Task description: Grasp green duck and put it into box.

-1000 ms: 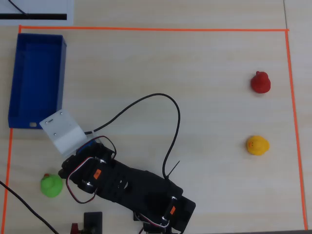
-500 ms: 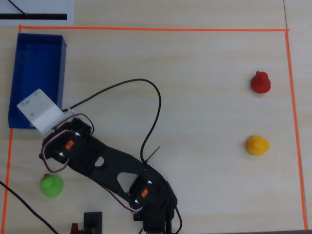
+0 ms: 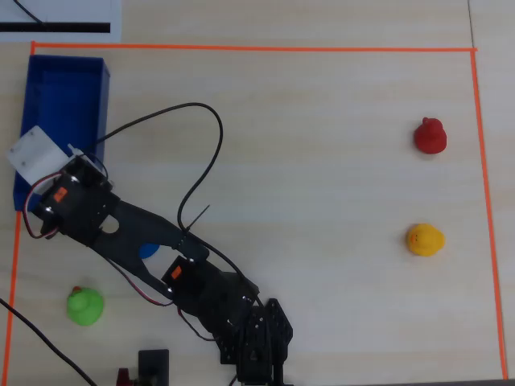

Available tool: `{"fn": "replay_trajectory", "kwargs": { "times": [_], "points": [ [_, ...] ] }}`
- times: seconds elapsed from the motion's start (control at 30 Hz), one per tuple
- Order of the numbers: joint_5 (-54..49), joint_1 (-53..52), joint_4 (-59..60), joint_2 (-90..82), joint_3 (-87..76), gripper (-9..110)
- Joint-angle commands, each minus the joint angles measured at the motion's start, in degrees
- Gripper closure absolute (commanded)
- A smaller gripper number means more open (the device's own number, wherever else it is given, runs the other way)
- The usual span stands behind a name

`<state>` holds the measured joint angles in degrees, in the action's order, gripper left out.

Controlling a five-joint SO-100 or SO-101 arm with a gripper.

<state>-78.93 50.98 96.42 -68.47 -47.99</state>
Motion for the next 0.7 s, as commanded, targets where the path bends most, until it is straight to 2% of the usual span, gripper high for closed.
{"fn": "replay_trajectory", "kwargs": {
  "times": [0.0,0.23,0.67],
  "points": [
    [0.26,2.55,2.29,5.1,10.11,61],
    [2.02,6.68,2.81,13.62,15.29,62],
    [9.49,15.03,2.81,17.75,16.44,64]
  ]
}}
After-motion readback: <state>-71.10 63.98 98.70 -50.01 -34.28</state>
